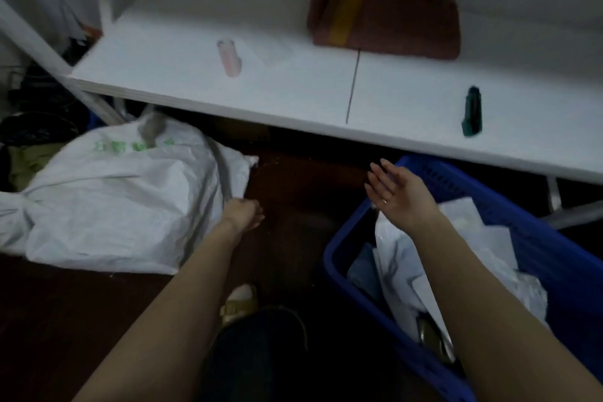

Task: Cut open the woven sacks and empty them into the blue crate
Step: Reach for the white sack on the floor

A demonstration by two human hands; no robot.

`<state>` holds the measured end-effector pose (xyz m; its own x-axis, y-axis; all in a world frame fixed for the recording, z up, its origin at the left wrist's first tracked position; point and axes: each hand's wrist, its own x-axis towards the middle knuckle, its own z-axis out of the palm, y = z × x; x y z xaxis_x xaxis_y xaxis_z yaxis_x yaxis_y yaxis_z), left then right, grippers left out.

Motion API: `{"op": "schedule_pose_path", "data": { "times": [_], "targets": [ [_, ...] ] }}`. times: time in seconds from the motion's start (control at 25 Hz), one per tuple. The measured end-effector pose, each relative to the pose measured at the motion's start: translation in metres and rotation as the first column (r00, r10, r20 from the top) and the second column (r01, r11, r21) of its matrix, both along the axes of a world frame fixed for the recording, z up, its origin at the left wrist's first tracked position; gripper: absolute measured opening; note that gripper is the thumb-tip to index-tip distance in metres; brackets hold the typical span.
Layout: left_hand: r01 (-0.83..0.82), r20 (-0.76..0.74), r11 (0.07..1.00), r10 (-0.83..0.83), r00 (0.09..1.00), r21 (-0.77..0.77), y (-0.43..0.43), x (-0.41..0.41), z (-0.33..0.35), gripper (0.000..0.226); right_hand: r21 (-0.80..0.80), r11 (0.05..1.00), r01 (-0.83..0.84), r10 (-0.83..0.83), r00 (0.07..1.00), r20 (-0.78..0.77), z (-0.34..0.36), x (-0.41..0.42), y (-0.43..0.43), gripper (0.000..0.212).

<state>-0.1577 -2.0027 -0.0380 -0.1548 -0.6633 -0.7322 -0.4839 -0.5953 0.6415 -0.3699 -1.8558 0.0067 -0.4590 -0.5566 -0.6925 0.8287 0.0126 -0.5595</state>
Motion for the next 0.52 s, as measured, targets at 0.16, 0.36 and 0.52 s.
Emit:
{"op": "schedule_pose_path", "data": {
  "times": [0.16, 0.36, 0.52],
  "targets": [
    [0.167, 0.046, 0.979, -0.173, 0.984, 0.117, 0.016, -0.015, -0.047, 0.021, 0.061, 0.991, 0.117, -0.121, 0.991, 0.061, -0.054, 0.016, 0.017, 0.015],
    [0.196, -0.027, 0.976, -0.199, 0.98, -0.097, -0.005, -0.054, -0.12, 0.016, -0.023, 0.997, 0.069, -0.07, 0.997, -0.016, -0.11, 0.01, -0.013, 0.017],
    [0.255, -0.099, 0.951, -0.275, 0.956, -0.172, -0.002, -0.094, -0.185, 0.02, -0.086, 0.996, -0.01, -0.003, 0.989, -0.15, -0.157, -0.006, -0.002, 0.017]
  ]
}}
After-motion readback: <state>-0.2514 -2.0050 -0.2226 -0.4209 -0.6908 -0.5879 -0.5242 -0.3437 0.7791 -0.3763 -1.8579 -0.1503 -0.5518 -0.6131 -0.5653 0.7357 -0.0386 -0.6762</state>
